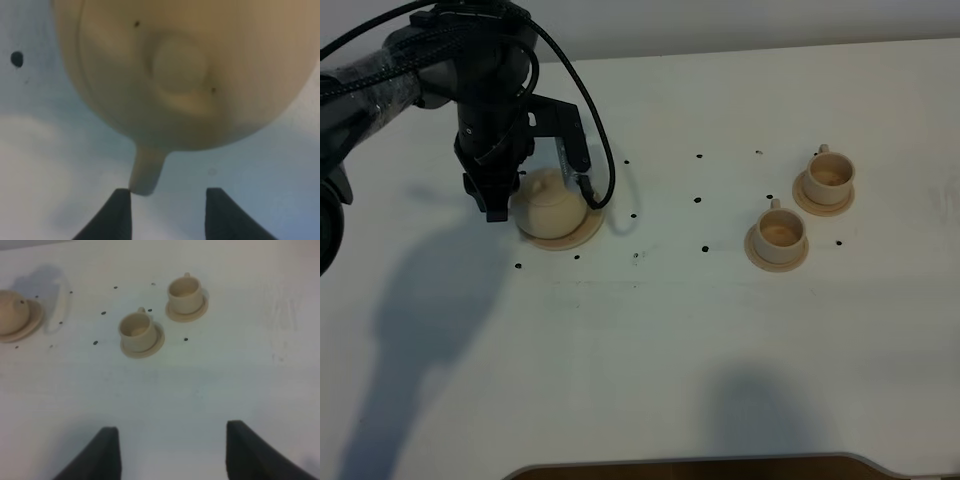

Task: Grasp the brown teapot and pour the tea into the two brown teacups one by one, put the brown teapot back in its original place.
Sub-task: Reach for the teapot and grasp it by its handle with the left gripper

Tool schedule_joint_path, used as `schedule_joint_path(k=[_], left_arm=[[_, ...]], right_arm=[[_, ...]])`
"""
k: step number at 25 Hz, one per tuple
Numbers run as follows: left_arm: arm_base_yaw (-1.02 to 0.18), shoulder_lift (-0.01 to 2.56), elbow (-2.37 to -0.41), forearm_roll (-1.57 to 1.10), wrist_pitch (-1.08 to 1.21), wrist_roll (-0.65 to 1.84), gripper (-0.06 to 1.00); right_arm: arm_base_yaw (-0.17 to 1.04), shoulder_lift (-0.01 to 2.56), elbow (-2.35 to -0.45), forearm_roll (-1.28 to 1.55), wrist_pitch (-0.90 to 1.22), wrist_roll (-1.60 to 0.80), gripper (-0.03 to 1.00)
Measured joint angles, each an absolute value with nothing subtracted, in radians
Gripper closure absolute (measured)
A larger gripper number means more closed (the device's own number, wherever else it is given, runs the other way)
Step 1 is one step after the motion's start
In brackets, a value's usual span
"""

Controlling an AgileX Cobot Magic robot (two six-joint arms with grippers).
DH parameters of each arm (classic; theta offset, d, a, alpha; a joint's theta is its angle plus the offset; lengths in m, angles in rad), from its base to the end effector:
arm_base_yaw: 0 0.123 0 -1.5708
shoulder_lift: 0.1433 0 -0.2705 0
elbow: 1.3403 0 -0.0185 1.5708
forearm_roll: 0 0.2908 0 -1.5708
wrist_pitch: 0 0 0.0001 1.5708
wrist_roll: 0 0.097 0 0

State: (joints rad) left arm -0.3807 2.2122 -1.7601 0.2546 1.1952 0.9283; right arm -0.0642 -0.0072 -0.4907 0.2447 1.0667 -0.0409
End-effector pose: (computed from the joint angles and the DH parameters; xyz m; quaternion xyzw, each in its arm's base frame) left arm 0.4461 -0.1540 0.1336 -0.6403 -0.7590 -0.1154 0.0269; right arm 0.0500 0.0174 0.2928 0.0049 0.8489 0.0948 0.5199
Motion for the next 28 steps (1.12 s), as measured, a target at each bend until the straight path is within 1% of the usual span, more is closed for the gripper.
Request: schedule_joint_path(k=[16,23,28], left_arm=[[-0.396,2.212,-1.76,0.282,1.186,0.968,0.56],[-0.396,2.213,-1.76,0.284,1.116,0.98,0.56],[-0.398,2.241,-1.76,0.284,1.114,0.994,0.56]], right_arm=[[-0.064,-0.007,-0.491,0.245,1.067,-0.041,0.49],[-0.064,-0.007,-0.491,0.245,1.067,-0.041,0.49],[-0.064,-0.007,-0.491,0.245,1.067,-0.041,0.49]])
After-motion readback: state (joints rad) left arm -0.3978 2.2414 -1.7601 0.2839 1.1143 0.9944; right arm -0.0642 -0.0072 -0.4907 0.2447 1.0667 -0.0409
